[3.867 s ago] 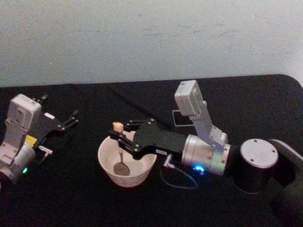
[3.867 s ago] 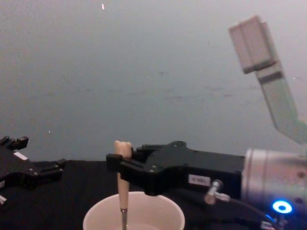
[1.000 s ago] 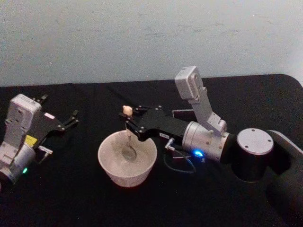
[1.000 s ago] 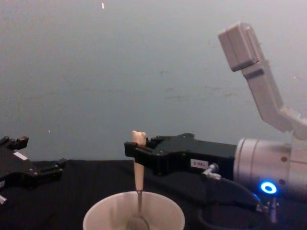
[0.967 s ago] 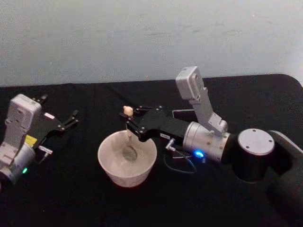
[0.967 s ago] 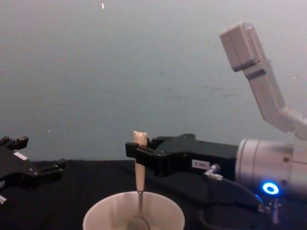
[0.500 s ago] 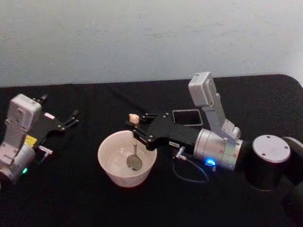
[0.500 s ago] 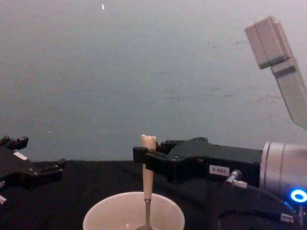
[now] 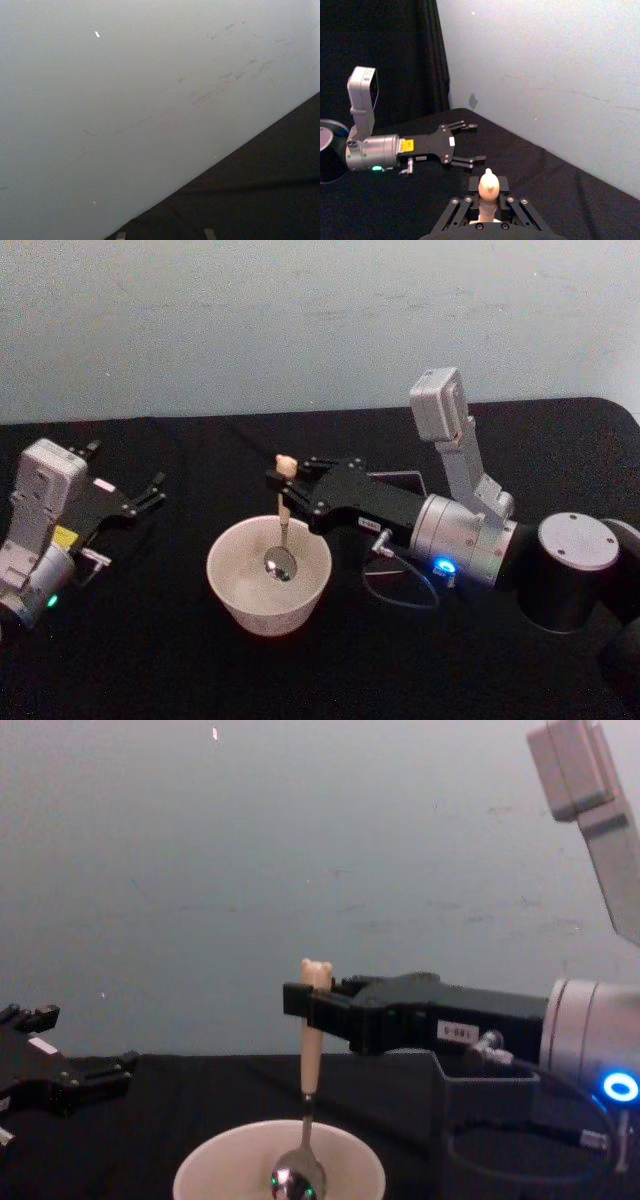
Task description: Pick up the stirring spoon with one hand, stir inside the cup, then place it back in its original position.
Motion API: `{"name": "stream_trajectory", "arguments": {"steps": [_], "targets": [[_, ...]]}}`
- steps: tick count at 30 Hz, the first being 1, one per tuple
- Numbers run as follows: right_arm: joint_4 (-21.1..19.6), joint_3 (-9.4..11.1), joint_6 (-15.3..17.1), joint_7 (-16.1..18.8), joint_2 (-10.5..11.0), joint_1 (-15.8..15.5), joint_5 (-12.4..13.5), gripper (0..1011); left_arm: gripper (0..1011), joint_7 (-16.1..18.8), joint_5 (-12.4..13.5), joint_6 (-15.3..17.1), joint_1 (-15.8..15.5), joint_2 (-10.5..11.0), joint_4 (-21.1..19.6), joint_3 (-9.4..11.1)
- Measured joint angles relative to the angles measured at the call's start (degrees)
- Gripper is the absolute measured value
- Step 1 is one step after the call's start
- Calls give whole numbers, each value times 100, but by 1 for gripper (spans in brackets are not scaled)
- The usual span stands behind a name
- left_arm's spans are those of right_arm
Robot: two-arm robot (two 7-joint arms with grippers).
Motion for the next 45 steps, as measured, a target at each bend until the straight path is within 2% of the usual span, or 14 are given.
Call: {"name": "stream_trajectory", "arguments": {"steps": [14, 27, 34, 45], "targets": [[-36, 109, 77, -204, -54, 95, 111, 214, 1001, 0, 0, 0, 0, 0, 0, 0], [-164, 313, 112, -390, -67, 82, 338, 214, 1001, 0, 0, 0, 0, 0, 0, 0], [-350, 531, 199, -611, -26, 7, 524, 214, 1001, 0, 0, 0, 0, 0, 0, 0], [-734, 1004, 259, -863, 228, -169, 950, 214, 1001, 0, 0, 0, 0, 0, 0, 0]]}}
